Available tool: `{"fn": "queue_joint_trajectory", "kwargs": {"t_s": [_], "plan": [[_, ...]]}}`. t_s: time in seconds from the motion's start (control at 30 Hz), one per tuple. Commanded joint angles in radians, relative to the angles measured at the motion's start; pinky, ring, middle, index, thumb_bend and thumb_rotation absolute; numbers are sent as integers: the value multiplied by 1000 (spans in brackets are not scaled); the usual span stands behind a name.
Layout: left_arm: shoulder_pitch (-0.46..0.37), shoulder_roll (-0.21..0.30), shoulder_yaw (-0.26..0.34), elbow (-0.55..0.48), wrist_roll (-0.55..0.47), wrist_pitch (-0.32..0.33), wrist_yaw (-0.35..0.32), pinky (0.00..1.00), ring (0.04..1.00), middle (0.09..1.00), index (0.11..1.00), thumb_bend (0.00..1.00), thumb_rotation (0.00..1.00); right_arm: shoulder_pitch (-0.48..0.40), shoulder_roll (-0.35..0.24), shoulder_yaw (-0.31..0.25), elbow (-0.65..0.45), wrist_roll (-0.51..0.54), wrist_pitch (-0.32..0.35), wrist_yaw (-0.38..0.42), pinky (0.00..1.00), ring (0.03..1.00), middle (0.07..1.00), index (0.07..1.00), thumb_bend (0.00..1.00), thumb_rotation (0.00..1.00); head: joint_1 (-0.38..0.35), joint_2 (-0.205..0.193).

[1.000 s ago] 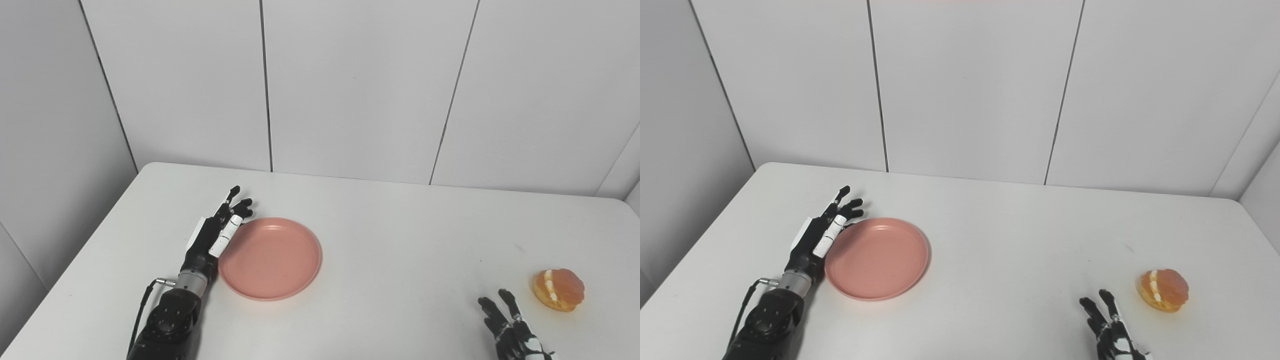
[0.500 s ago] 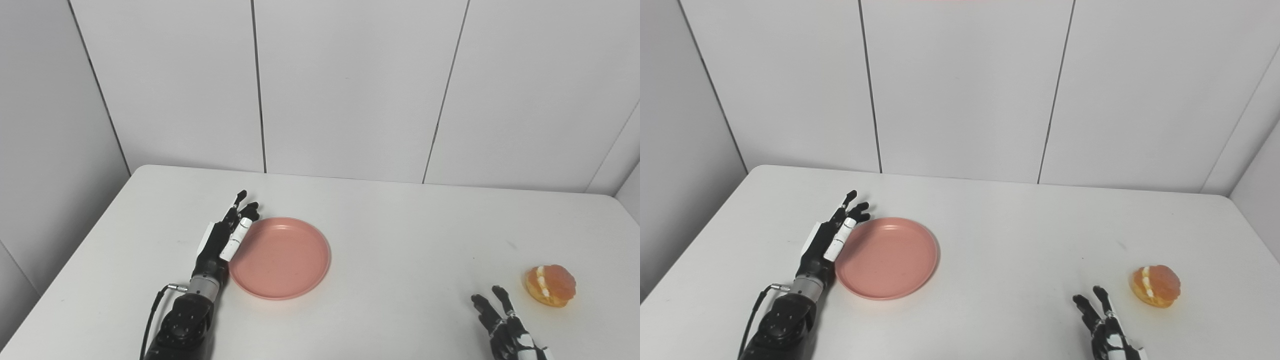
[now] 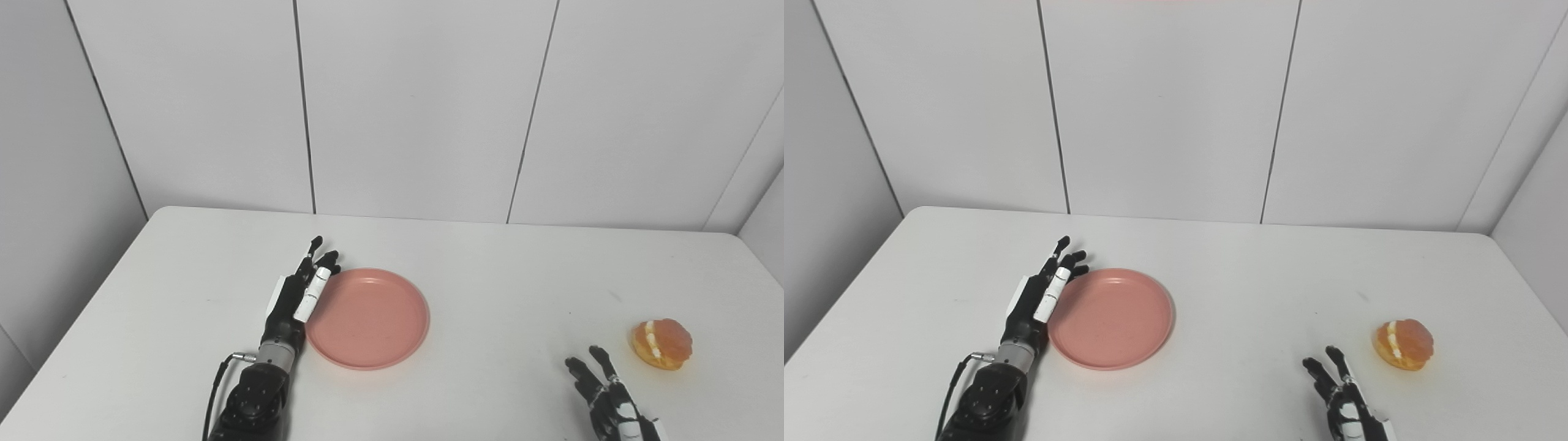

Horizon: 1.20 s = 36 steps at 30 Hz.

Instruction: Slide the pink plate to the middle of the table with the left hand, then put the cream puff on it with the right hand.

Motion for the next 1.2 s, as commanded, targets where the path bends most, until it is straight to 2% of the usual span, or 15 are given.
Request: {"fn": "queue_joint_trajectory", "kwargs": {"t_s": [0.0, 0.13, 0.33, 0.63, 0.93, 1.0, 1.17], "plan": [[42, -43, -21, 36, 3, 26, 3, 840, 840, 884, 962, 703, 909, 19, 49, 50, 66, -14, 98, 6, 959, 919, 851, 940, 840, 953, -11, 4], [35, -53, -24, 23, 13, 53, 15, 849, 850, 885, 968, 672, 923, 16, 55, 57, 62, -16, 108, -3, 943, 909, 842, 928, 847, 939, -42, 10], [37, -68, -39, 24, 41, 54, 39, 848, 852, 886, 967, 670, 930, 14, 66, 67, 60, -20, 110, -15, 909, 887, 824, 908, 832, 917, -78, 12], [37, -81, -42, 21, 23, 57, 19, 869, 858, 889, 974, 671, 909, 13, 77, 82, 54, -36, 114, -22, 915, 896, 829, 908, 820, 906, -122, 15], [15, -79, -36, 54, 0, 51, 11, 871, 871, 906, 972, 644, 923, -5, 102, 89, 73, -71, 111, -51, 890, 870, 821, 905, 814, 891, -204, -3], [10, -77, -36, 68, -2, 42, 14, 866, 865, 899, 968, 653, 923, -11, 107, 84, 81, -77, 102, -61, 891, 874, 824, 904, 806, 880, -214, -6], [-2, -71, -33, 103, -11, 21, 12, 871, 864, 893, 972, 659, 921, -24, 112, 77, 85, -144, 33, -98, 873, 869, 835, 909, 777, 904, -233, -14]]}}
